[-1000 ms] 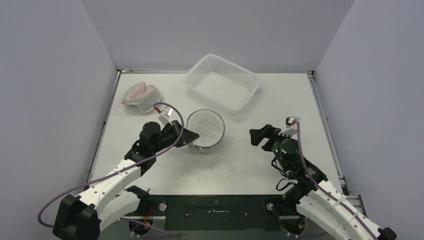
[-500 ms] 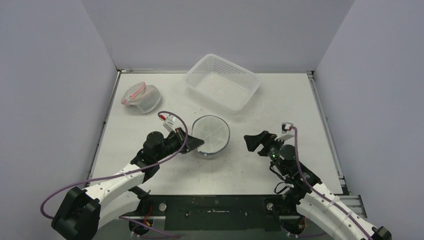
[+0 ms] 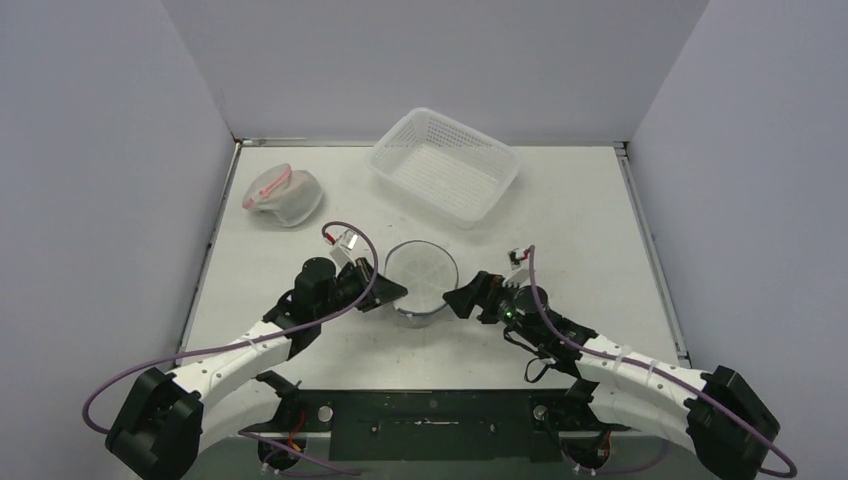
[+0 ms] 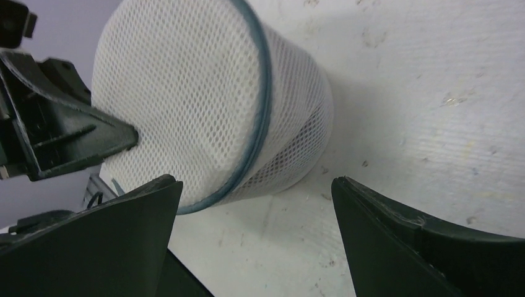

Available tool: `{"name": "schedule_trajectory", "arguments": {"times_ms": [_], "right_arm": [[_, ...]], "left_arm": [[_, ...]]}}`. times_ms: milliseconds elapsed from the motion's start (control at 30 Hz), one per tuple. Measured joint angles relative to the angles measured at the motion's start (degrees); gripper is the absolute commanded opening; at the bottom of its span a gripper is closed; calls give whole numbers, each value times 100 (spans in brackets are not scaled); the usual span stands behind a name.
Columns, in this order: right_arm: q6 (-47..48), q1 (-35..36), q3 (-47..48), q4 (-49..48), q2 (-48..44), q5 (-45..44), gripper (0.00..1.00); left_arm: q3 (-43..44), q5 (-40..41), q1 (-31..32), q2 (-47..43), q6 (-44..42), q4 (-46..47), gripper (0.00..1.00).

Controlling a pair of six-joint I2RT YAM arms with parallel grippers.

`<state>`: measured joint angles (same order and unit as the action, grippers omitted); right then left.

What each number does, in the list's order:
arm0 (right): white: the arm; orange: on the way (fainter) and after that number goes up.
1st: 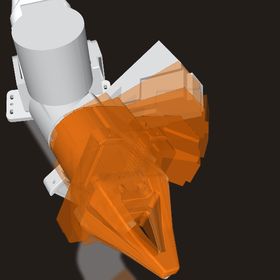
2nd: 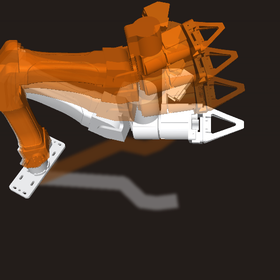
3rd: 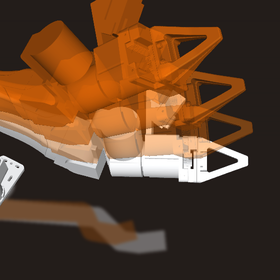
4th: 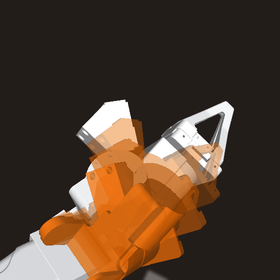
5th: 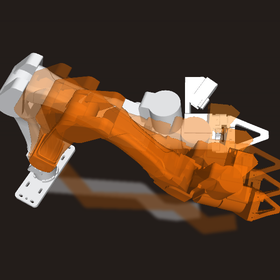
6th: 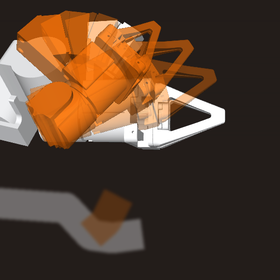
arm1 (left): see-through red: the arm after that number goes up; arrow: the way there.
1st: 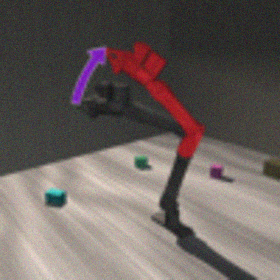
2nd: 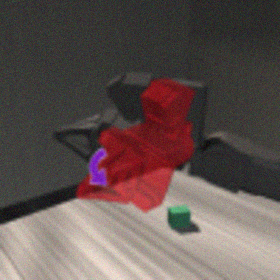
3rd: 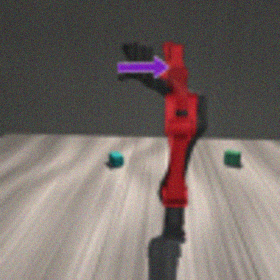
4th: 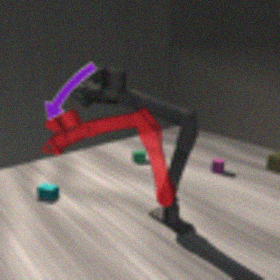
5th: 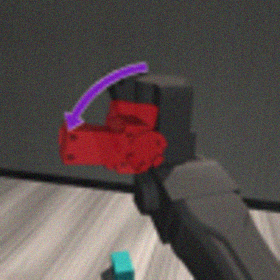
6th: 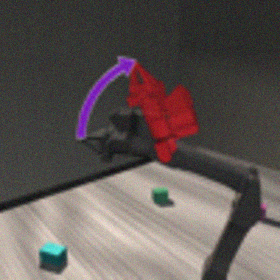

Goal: Unzip the laundry bag and remove the bra
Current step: Place the laundry bag at the center of the board.

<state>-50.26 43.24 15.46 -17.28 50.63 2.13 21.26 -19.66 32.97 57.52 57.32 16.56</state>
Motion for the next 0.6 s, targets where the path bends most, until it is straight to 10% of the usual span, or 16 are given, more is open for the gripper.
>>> {"name": "schedule_trajectory", "arguments": {"times_ms": [367, 600], "right_arm": [[-640, 863, 229, -876, 1178, -997, 69], [-955, 866, 256, -1174, 1331, -1287, 44]], "left_arm": [[249, -35, 0, 70, 79, -417, 6], [356, -39, 0, 116, 48, -645, 33]]}}
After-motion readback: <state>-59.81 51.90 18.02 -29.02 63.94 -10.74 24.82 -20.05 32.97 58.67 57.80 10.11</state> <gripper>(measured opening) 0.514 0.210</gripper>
